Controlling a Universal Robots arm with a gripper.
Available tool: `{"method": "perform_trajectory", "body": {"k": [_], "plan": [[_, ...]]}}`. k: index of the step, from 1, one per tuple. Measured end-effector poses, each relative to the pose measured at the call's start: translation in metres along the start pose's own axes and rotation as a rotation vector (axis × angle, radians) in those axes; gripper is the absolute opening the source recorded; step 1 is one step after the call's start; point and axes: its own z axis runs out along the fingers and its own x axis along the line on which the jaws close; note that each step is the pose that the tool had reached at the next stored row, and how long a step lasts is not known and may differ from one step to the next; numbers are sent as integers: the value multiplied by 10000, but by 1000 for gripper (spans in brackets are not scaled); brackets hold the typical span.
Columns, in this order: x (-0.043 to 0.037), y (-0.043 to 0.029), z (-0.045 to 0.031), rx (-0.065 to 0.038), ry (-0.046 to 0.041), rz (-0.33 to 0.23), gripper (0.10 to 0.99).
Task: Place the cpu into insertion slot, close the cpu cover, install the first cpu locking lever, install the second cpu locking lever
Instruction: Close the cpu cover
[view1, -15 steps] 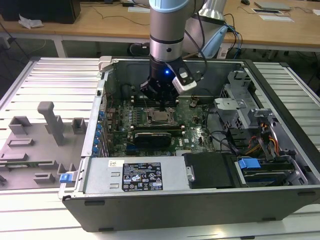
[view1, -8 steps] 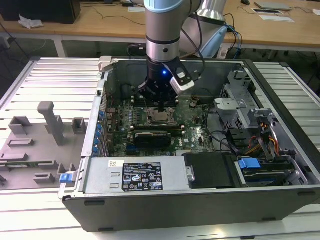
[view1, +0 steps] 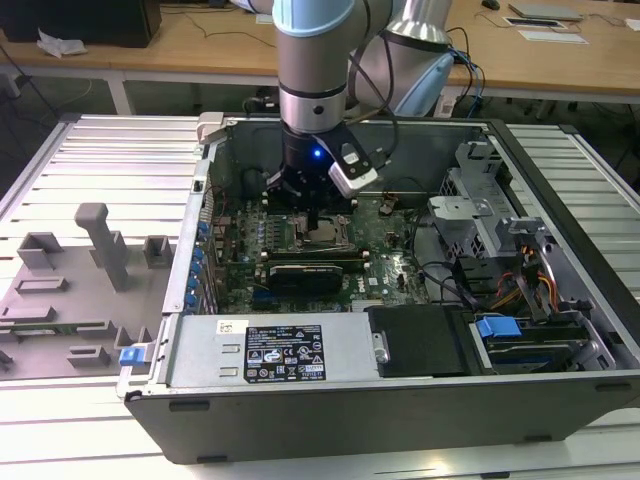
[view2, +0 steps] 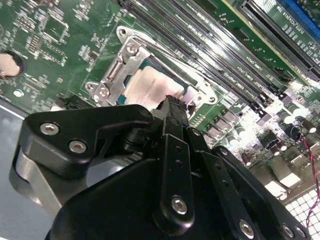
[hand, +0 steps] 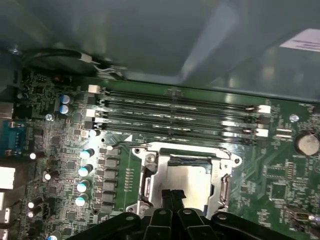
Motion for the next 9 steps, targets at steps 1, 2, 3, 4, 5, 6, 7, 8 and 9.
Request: {"method": "perform_trajectory", "body": {"k": [1, 2, 3, 4, 5, 6, 7, 8, 9], "plan": [[8, 1, 11, -1, 1, -19, 106], [17, 2, 25, -2, 1, -39, 106], [24, 2, 36, -3, 0, -56, 106], [36, 3, 48, -4, 1, -70, 106], [46, 4, 58, -5, 1, -80, 106], [59, 6, 69, -8, 1, -91, 106], [71, 8, 78, -10, 0, -100, 106], [87, 11, 90, -12, 0, -111, 106], [96, 12, 96, -14, 0, -119, 106]]}}
